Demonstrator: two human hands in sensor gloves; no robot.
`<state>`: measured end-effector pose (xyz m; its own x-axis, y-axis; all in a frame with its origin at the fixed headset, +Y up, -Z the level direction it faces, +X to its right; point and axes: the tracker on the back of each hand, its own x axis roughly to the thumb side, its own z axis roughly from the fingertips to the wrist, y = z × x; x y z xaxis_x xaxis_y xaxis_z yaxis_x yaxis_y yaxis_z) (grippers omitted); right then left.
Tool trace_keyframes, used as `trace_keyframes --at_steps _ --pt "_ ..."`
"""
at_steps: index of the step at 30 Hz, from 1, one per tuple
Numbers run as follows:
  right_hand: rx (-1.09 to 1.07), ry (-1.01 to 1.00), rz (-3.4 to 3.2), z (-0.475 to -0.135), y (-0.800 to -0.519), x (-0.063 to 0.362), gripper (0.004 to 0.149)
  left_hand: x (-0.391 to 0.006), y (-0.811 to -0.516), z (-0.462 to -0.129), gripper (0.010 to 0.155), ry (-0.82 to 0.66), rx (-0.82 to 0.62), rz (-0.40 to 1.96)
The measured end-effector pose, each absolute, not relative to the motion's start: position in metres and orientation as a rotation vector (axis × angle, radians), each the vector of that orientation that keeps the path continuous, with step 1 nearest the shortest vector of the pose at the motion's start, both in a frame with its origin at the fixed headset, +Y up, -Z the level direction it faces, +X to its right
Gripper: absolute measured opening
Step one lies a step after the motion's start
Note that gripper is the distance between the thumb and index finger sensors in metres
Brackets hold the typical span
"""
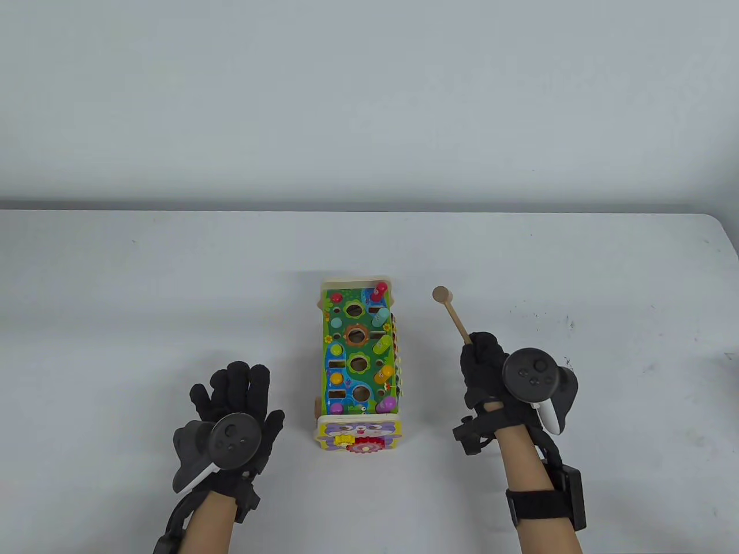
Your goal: Whack-a-mole
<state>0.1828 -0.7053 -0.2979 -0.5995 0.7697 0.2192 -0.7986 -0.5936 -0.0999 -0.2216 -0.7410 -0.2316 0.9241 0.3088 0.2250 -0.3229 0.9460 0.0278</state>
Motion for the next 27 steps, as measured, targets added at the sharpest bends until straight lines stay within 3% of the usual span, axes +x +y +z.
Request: trace_keyframes --at_steps 12,27 --pt "0.35 -0.013 1.81 -0.277 -0.718 0.185 0.045 -0.224 -0.741 -0.232 0.078 -0.206 0.06 0.348" --pt "0.611 0.15 1.67 -0.273 -0.702 0.193 0.043 -0.225 -0.741 -0.233 0.078 -0.195 0.049 0.355"
